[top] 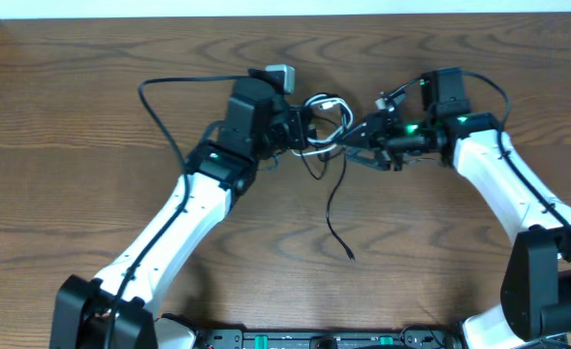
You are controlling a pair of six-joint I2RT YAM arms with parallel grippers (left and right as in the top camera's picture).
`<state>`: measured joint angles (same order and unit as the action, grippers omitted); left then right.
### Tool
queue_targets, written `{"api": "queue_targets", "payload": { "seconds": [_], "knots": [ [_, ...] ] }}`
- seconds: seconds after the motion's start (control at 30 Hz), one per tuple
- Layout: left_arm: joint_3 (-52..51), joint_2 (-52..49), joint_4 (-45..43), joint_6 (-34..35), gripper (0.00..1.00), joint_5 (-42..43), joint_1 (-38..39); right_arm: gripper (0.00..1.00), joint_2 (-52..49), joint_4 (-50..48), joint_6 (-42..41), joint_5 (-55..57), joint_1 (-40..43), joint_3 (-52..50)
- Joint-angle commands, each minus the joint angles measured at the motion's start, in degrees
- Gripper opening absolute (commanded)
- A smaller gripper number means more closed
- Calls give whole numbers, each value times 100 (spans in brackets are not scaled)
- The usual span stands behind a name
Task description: Untangle cables
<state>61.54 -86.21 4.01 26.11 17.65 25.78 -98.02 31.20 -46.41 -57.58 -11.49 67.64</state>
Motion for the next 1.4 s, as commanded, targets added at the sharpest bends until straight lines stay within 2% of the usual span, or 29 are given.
{"api": "queue_targets", "payload": {
  "seconds": [0.0,0.17,0.3,0.4,0.6,1.13,1.37],
  "knots": [
    [39,-15,-219,358,7,-101,140,41,39,-15,-1204,597,-214,-26],
    [39,-15,-284,356,7,-103,168,38,39,-109,-1963,861,-409,-26],
    [39,-15,-282,356,7,-101,168,35,39,-229,-2168,1093,-492,-26],
    [39,-15,-282,356,8,-101,168,27,39,-229,-2273,1178,-514,-26],
    [39,-15,-286,358,8,-103,168,23,39,-280,-2583,1397,-590,-26],
    [39,-15,-284,356,8,-103,168,29,39,-887,-2879,2011,-1056,-26],
    [39,-15,-284,354,7,-103,168,22,39,-896,-2876,2315,-1259,-26]
  ]
}}
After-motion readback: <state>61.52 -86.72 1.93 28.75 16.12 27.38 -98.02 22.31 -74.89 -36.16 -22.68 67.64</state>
